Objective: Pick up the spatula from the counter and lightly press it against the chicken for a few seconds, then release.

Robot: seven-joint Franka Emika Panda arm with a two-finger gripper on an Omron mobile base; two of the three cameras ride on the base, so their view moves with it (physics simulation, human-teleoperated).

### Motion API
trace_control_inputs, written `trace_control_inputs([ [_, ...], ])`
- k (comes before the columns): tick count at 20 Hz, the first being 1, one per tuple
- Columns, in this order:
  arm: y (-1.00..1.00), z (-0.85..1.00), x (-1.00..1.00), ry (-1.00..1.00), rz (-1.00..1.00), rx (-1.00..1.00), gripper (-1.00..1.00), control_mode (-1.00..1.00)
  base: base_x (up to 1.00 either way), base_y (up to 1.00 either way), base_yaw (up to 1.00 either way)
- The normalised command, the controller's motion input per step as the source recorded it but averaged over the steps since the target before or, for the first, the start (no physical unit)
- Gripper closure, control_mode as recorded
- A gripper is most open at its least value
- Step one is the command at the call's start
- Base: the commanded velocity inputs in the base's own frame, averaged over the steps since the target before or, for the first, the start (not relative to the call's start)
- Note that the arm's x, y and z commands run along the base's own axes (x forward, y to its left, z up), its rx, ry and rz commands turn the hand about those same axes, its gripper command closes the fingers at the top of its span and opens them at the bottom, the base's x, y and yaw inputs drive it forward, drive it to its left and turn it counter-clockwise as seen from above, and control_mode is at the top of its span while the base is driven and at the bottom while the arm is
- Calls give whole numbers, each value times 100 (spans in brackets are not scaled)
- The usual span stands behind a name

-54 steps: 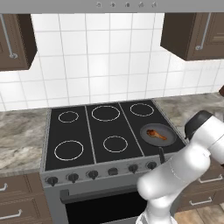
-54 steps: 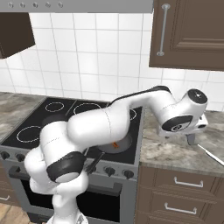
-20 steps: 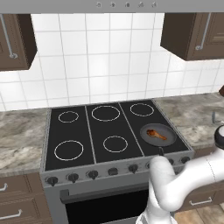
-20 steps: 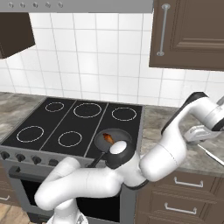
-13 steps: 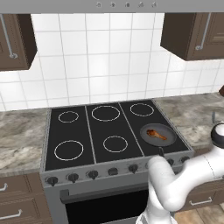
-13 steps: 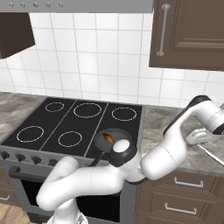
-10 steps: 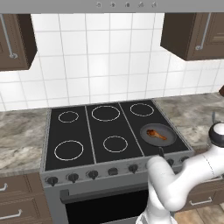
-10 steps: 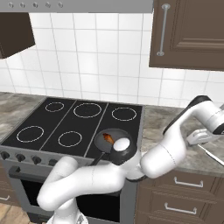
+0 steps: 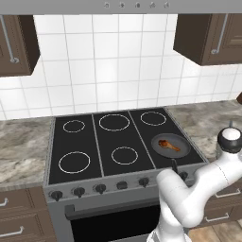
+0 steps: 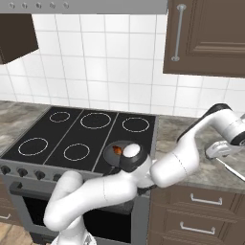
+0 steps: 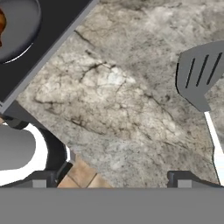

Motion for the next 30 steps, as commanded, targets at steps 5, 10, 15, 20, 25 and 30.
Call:
trace_control_inputs([
  [5, -11, 0, 12, 12, 0, -3, -100, -100, 0, 0, 0],
  [10, -16, 0, 16, 19, 0, -5, -100, -100, 0, 0, 0],
  [15, -26, -1, 6, 9, 1, -1, -100, -100, 0, 0, 0],
  [20, -31, -4, 9, 0, 5, 0, -100, -100, 0, 0, 0],
  [25, -28, -3, 23, 2, 7, 0, -100, -100, 0, 0, 0],
  [30, -26, 0, 31, 14, 9, 0, -100, -100, 0, 0, 0],
])
